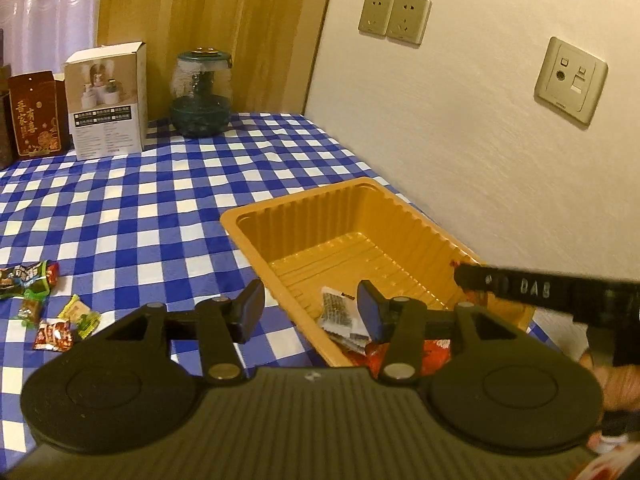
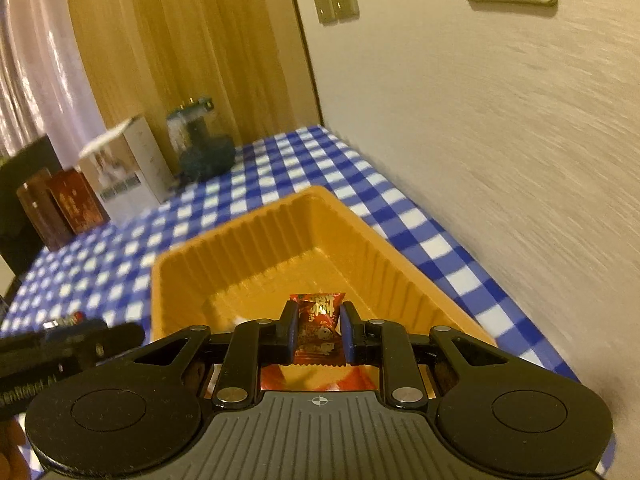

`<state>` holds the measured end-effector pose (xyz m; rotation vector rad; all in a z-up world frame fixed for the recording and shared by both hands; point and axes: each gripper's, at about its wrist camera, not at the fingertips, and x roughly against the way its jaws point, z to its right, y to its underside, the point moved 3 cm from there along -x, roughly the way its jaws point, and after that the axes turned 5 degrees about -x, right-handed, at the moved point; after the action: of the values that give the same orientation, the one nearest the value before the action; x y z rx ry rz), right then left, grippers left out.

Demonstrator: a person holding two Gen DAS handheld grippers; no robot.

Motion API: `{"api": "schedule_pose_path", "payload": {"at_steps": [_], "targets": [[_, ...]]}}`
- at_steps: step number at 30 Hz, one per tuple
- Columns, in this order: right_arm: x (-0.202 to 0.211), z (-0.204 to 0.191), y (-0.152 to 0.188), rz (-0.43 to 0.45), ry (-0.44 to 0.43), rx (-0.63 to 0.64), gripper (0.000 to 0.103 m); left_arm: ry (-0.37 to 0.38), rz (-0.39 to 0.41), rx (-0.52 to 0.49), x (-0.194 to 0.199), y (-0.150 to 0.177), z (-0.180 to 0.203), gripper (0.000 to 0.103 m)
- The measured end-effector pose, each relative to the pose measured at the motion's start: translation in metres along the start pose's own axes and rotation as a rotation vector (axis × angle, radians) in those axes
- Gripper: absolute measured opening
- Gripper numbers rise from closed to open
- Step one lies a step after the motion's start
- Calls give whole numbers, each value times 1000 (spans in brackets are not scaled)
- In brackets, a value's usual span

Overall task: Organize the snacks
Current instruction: 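Open the left tool to drop the clear packet while the right tool releases the candy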

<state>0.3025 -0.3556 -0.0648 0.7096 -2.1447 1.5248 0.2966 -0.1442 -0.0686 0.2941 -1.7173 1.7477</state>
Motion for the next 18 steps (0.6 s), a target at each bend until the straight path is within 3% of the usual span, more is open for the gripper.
{"api": "schedule_pose_path", "payload": {"at_steps": [1,2,3,5,18], "targets": [[0,0,-1,3,-10,-10,24,0,1,1,2,0,-1,47],[-1,0,-2,3,-17,-21,30,-1,2,4,4,1,-2,47],[0,1,-3,6,-17,-28,42,-3,3,5,6,1,-3,47],[4,2,-4,21,-12,-33,49,-11,0,3,11,3,-4,47],[57,-1,17,5,9,-69,50,-47,-14,51,65,28,-7,47]]}}
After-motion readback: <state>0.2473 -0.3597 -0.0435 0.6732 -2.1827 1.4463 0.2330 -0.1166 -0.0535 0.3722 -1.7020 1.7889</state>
